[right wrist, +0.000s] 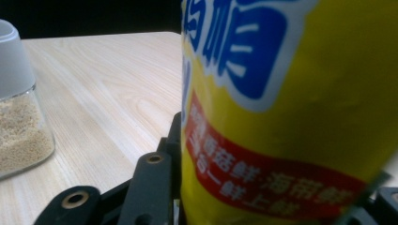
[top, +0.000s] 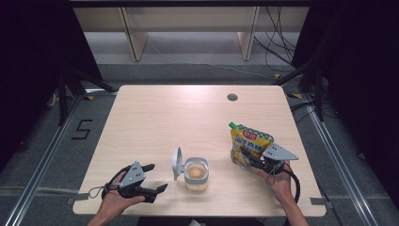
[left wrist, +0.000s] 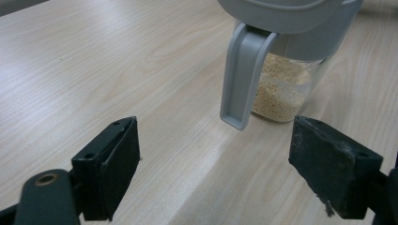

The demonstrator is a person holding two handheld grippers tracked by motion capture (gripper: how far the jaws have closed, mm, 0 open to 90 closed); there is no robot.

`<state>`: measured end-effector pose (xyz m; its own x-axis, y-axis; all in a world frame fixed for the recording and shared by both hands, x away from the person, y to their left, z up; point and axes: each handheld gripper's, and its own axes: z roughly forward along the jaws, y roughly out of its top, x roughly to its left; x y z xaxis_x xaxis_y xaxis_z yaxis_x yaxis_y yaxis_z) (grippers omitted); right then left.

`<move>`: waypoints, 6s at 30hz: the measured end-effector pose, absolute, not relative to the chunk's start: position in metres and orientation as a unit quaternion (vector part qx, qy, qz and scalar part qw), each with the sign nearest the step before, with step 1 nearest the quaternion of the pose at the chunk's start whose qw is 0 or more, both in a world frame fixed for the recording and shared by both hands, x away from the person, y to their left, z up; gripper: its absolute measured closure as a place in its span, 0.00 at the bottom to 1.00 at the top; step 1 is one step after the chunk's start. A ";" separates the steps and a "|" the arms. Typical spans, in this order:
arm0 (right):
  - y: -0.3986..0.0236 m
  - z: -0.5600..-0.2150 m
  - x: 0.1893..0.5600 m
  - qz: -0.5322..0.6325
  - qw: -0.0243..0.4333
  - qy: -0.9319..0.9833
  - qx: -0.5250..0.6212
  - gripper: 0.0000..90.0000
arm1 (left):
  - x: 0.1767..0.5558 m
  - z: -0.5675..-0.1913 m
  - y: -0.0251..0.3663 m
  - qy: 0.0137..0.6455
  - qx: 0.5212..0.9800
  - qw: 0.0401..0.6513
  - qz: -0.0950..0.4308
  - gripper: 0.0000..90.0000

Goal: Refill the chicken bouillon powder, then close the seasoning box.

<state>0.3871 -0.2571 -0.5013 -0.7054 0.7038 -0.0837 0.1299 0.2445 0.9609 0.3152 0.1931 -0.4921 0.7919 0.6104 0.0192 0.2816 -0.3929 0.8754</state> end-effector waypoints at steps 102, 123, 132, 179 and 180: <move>-0.270 -0.490 0.268 0.420 0.174 0.792 0.407 0.27 | 0.315 -0.445 0.167 0.202 0.797 0.534 0.197 0.99; -0.271 -0.490 0.270 0.417 0.182 0.798 0.395 0.27 | 0.316 -0.436 0.142 0.170 0.807 0.534 0.187 0.98; -0.270 -0.491 0.269 0.412 0.174 0.798 0.404 0.27 | 0.318 -0.435 0.155 0.201 0.795 0.549 0.164 0.87; -0.270 -0.492 0.270 0.412 0.176 0.803 0.394 0.27 | 0.284 -0.503 0.205 0.302 0.829 0.453 0.127 0.31; -0.270 -0.492 0.271 0.411 0.176 0.805 0.390 0.27 | 0.284 -0.504 0.203 0.303 0.826 0.460 0.121 0.31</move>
